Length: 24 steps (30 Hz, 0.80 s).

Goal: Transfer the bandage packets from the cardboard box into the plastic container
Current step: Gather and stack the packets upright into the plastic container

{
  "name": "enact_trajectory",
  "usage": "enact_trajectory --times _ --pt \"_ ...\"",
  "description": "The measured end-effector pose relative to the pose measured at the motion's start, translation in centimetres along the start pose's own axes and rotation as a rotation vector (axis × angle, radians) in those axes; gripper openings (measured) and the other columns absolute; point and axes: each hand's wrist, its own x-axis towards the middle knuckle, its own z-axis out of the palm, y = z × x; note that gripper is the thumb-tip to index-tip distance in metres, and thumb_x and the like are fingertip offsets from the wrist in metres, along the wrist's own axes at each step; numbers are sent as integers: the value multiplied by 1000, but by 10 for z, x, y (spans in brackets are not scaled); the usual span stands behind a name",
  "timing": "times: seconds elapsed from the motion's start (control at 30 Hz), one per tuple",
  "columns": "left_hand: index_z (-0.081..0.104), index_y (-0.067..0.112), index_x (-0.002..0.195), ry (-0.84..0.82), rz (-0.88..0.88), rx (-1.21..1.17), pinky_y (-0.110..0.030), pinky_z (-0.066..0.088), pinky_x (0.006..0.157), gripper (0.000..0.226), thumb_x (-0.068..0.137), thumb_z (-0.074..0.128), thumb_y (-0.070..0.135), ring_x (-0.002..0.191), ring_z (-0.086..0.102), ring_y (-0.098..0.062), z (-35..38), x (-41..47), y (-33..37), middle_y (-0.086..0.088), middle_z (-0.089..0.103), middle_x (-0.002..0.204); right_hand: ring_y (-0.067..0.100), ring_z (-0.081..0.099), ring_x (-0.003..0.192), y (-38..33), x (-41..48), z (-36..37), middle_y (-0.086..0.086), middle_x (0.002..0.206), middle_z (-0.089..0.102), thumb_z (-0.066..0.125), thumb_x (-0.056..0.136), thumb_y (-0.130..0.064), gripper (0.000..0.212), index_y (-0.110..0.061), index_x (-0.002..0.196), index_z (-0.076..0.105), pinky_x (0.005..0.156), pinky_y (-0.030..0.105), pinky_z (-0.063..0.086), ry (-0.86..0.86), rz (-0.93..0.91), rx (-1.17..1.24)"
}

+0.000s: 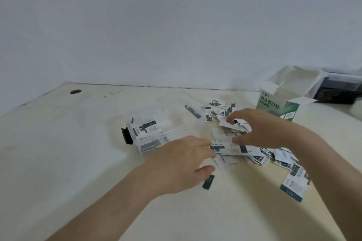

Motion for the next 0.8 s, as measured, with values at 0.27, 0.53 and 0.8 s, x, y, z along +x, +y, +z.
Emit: enact_trajectory --times 0.27,0.53,0.8 --pt "32 16 136 -128 -185 155 -43 45 89 59 93 44 55 126 42 -35 34 73 28 -19 39 141 17 45 128 26 4 24 -5 142 45 66 87 -42 64 -36 142 36 105 33 39 -82 0 163" --pt "58 29 115 160 -139 144 -31 45 64 26 94 44 36 83 60 -22 24 79 36 3 64 93 20 58 112 43 6 35 -1 120 63 64 89 -38 40 -27 126 57 86 28 45 326 112 368" --pt "48 19 66 93 -275 206 -30 33 51 38 98 37 37 54 45 -18 27 78 25 2 47 60 15 58 96 31 3 44 -10 97 59 64 88 -34 17 -32 105 67 83 31 50 255 140 183"
